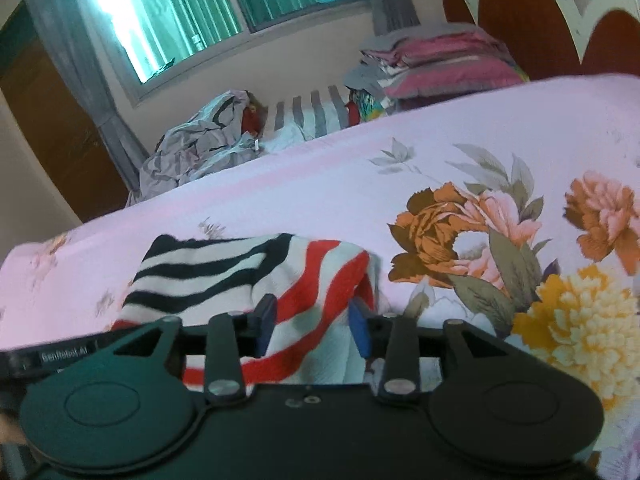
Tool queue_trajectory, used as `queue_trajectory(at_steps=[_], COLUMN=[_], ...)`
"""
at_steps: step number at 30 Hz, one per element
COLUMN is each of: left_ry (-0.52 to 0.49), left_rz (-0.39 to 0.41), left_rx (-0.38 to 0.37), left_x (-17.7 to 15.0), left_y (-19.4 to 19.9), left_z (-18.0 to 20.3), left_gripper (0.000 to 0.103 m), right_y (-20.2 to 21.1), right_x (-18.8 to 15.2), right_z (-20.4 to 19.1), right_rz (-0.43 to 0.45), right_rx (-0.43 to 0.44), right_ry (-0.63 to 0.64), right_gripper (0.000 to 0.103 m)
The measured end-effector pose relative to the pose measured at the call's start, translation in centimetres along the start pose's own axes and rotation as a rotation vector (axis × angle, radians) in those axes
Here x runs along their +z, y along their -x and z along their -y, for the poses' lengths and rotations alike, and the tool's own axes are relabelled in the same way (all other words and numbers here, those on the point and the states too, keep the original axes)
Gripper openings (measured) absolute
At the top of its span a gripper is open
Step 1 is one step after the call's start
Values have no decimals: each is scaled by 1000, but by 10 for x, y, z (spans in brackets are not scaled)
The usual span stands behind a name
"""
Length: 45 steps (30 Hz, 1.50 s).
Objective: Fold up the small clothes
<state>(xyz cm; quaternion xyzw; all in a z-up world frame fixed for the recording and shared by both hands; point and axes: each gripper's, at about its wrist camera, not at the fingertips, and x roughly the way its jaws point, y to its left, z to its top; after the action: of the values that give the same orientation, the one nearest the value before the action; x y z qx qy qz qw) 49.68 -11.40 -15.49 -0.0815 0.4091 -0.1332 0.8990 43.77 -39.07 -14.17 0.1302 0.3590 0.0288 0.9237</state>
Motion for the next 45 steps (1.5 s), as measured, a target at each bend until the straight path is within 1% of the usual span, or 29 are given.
queue_trajectory(at_steps=[3,5,7,10,14,17,18,19,21,23,25,29,31,33,36,40,42,45], left_ry=[-14,-4,6,9,47,59,56,48,35,50,76,78,87,92,81,69,66,67], left_rz=[2,-8,-28,-37,-59,-70,-69,-70,-77,-96,-118,-138,-149,-148,-146,-147,-143,-144], left_rx=[-28,-47,-67,-86,-108,-140,-160,-171,-181,-194,-208,-224,-231,-232,-225,-207,-199,-193], left_x=[-7,-13,-20,-29,-29,-29,-31,-32,-35,-35,-34,-35,-37,-38,-38,-35,-34,-33], left_y=[13,20,21,19,17,24,28,31,33,31,27,19,14,10,6,1,-1,-2], left_z=[0,-2,-5,-9,-15,-17,-17,-17,-18,-20,-22,-17,-15,-14,-9,-2,1,3], left_gripper=[86,86,86,86,87,87,87,87,87,87,87,87,87,89,92,95,95,95], right_y=[5,5,4,0,-1,12,16,21,30,35,38,41,39,31,15,-7,-14,-20], right_x=[-7,-13,-20,-27,-29,-29,-31,-33,-38,-43,-46,-48,-45,-42,-40,-39,-38,-35], right_z=[0,2,4,10,9,4,2,2,0,-2,-3,3,8,13,19,29,30,27], right_rz=[-12,-25,-44,-56,-64,-53,-49,-47,-39,-39,-46,-60,-64,-82,-108,-137,-134,-133], right_rx=[-8,-25,-53,-85,-107,-109,-113,-111,-103,-108,-110,-110,-104,-77,-41,36,58,86], right_ry=[-8,-11,-4,-36,-61,-75,-82,-96,-118,-118,-130,-161,-168,-167,-173,-234,-223,-196], right_gripper=[43,43,37,37,37,38,40,47,54,57,63,67,72,73,74,74,76,75])
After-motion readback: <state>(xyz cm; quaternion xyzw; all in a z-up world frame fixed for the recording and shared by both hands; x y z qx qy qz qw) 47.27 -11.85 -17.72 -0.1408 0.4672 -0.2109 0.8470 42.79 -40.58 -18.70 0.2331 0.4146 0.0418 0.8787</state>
